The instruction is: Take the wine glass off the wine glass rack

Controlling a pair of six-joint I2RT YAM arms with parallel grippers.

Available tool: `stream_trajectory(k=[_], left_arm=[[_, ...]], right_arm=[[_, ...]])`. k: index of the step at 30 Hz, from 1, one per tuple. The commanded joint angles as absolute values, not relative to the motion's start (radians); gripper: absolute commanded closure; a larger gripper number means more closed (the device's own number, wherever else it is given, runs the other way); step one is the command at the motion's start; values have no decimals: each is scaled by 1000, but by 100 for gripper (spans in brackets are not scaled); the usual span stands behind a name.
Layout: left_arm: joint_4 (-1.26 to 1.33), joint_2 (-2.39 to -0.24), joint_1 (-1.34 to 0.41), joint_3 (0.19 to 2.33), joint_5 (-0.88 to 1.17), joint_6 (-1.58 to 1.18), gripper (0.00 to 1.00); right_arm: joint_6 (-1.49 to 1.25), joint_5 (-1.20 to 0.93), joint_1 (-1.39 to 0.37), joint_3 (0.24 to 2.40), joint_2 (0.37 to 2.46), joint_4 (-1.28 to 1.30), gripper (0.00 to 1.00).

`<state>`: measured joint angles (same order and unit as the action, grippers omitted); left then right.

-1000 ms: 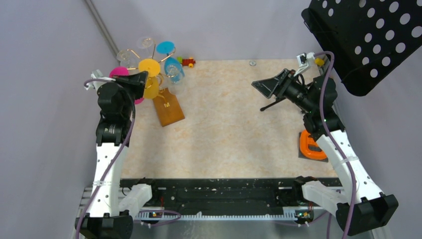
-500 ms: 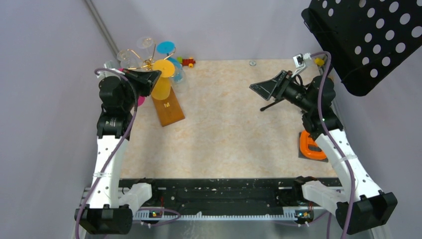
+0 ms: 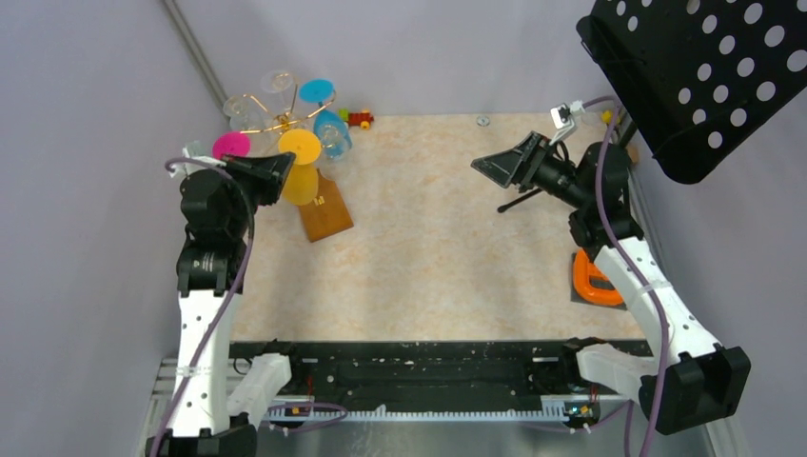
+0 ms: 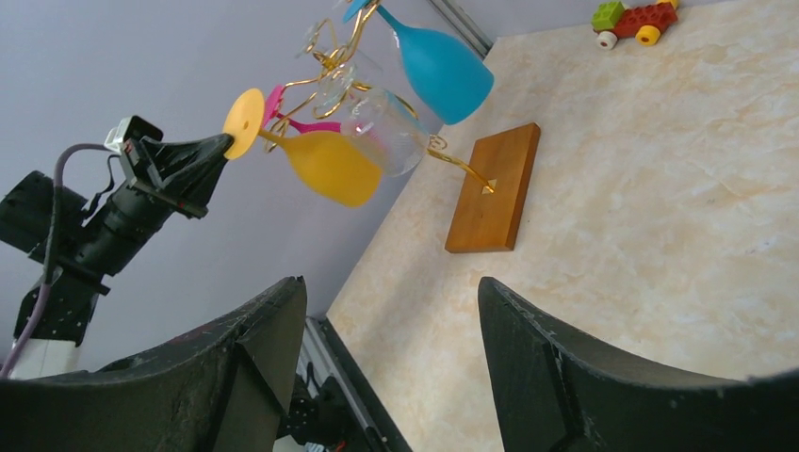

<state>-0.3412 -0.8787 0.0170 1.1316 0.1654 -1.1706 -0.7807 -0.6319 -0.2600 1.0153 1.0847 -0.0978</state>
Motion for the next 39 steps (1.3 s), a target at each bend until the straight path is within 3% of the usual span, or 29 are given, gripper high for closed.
stream_trajectory(k=[1,13,19,25,33,39], left_arm=[[-368,-811,18,1118,95,-1176,100],[-429,-705,18,1111,164,-1123,100],[-319,-731,18,1114,449,-1094,100],[-377,-759,18,1156,656,-1003,100],[67,-773,15,992,813,-1430,100],[143,-797,6,1006,782,-1584,100]], right_arm=[[-823,-650,-269,1006,1088,-180,31],[-901,-666,-294,940,1075,-266,29],[-956,-611,-378,893,1093,-370,22],[-990,-569,-466,894,1151,-498,17],[-1060,-436,-567,824,1156,-726,17],[-1074,-344,-572,763,1114,-785,17]])
